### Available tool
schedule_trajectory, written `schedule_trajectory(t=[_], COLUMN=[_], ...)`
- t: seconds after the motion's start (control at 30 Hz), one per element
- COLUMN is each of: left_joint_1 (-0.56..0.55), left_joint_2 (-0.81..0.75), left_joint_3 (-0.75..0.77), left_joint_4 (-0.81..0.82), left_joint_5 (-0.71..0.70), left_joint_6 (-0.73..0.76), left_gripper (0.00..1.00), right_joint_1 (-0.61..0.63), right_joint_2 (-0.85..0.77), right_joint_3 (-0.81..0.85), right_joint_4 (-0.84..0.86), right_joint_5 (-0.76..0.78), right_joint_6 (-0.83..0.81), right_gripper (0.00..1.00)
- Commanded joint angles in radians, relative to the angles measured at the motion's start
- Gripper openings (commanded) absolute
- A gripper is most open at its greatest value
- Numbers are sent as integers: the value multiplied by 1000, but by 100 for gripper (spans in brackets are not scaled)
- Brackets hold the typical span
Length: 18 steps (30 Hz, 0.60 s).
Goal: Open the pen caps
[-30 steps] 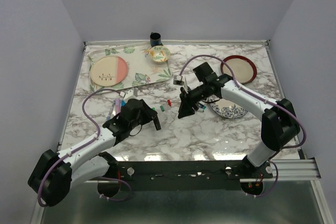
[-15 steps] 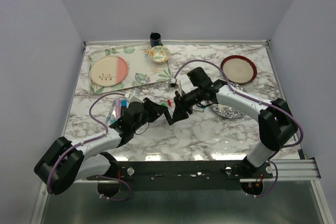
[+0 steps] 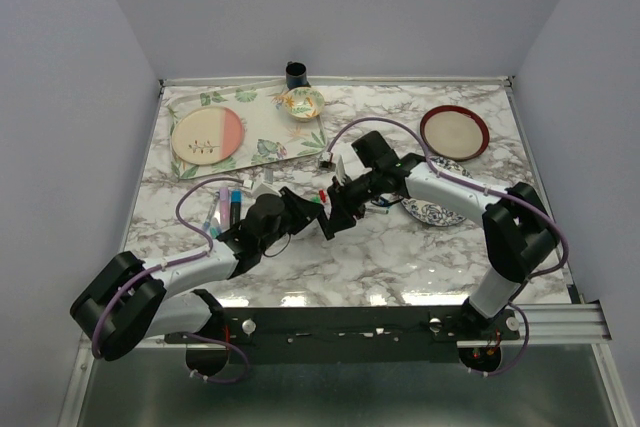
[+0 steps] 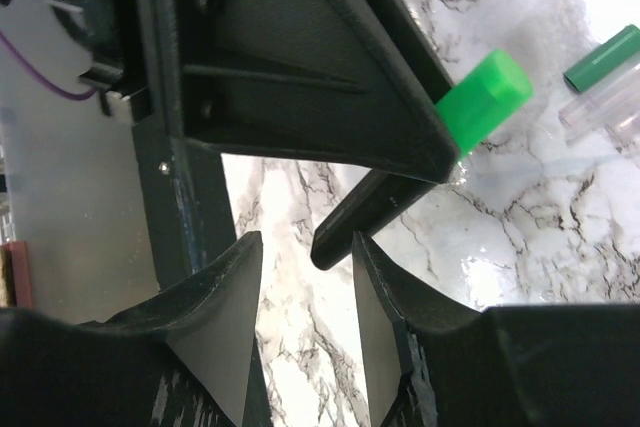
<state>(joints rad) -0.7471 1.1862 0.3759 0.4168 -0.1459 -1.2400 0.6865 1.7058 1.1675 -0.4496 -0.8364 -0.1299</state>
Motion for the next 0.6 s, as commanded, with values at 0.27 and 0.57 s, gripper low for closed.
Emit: schedule_trajectory(t=[0.27, 0.57], left_joint_1=[-44, -51], left_joint_2=[-31, -23], left_joint_3=[26, 31], left_joint_4=[93, 114], left_joint_5=[-61, -63], left_joint_6=[-41, -44], left_gripper=[0, 0], right_joint_1=[11, 11], right_joint_2=[26, 40], right_joint_3=[12, 21], right_joint_4=[55, 54], right_joint_5=[89, 42], right_joint_6=[65, 82], right_gripper=[49, 23])
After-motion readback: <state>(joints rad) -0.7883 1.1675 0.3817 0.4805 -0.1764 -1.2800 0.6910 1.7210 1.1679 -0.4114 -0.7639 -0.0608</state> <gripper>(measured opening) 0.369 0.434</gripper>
